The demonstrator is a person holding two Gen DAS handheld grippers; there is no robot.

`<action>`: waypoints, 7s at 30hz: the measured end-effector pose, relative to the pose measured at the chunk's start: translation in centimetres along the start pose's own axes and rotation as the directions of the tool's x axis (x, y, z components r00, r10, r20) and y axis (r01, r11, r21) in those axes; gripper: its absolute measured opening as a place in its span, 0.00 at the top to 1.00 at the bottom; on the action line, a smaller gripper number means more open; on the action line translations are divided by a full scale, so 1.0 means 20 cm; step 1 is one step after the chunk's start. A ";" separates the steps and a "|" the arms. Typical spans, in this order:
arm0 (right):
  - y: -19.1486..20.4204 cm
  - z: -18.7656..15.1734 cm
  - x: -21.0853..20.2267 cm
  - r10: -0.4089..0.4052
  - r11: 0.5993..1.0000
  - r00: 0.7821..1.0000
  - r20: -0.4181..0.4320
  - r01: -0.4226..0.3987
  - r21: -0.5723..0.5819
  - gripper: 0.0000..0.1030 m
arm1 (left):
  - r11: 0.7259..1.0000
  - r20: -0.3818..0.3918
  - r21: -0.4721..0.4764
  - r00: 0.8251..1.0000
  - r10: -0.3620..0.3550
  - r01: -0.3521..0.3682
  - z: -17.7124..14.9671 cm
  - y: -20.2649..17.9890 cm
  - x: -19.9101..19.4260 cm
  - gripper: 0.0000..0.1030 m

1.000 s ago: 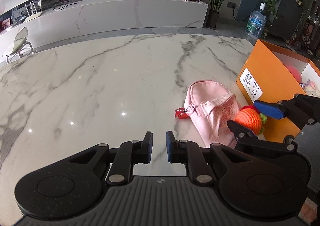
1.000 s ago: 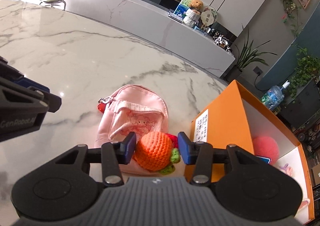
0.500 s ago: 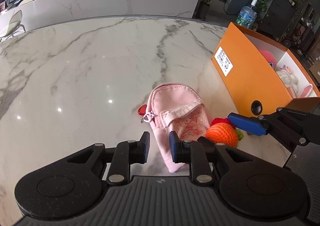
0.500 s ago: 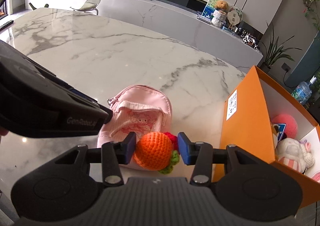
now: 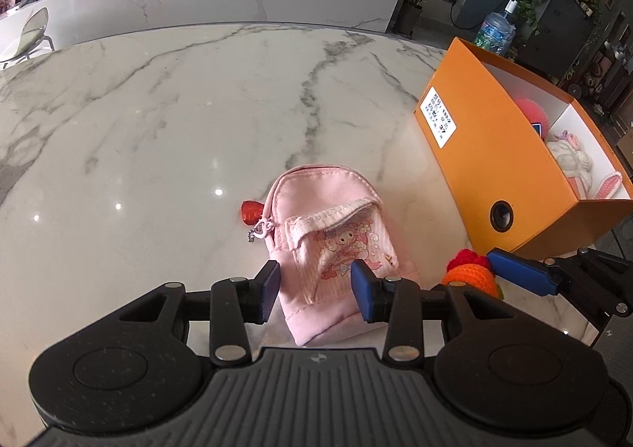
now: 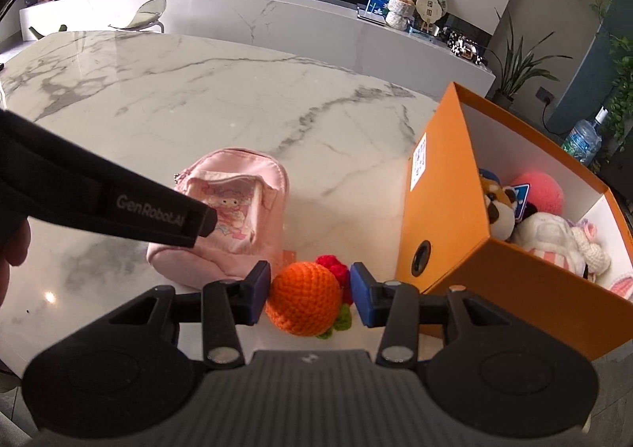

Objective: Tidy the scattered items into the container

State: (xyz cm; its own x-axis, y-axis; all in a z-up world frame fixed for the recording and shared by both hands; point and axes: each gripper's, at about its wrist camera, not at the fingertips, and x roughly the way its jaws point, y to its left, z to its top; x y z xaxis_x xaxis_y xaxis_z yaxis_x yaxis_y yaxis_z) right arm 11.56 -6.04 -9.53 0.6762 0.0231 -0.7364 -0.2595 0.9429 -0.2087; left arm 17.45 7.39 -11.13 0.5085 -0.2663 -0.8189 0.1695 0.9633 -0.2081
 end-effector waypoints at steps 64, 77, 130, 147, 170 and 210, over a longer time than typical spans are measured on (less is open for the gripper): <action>-0.62 -0.07 -0.58 -0.249 0.948 0.934 0.255 0.181 0.263 0.52 | 0.969 0.367 0.247 0.926 -0.095 0.002 0.10 -0.73 -0.51 0.83; -1.02 -0.01 -0.35 -0.277 0.918 0.934 0.227 0.187 0.350 0.53 | 0.942 0.329 0.334 0.938 -0.108 -0.009 0.39 -1.03 -0.17 0.83; -1.19 0.27 0.32 0.038 0.891 0.992 0.120 -0.088 0.445 0.52 | 0.920 0.397 0.345 0.917 0.037 -0.187 0.45 -0.91 0.20 0.57; -1.20 0.29 0.45 0.042 0.859 0.999 -0.021 -0.025 0.512 0.52 | 0.936 0.362 0.306 0.931 0.053 -0.172 0.40 -0.83 0.17 0.55; -1.10 0.14 -0.07 -0.113 0.862 0.992 0.057 0.069 0.503 0.42 | 0.950 0.395 0.269 0.918 0.038 -0.155 0.26 -0.94 -0.11 0.47; -0.64 -0.29 -0.89 -0.409 0.788 0.900 0.149 0.266 0.555 0.37 | 0.962 0.501 0.214 0.865 0.040 -0.169 -0.15 -0.95 -0.63 0.33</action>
State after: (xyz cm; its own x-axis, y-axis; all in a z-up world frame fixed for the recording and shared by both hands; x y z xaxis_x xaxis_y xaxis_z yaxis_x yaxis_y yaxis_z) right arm -1.04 -20.48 2.56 0.8176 -0.3157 -0.4816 0.3585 0.9335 -0.0035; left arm 5.36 -7.58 1.50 0.8692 -0.2082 -0.4485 0.2582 0.9646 0.0527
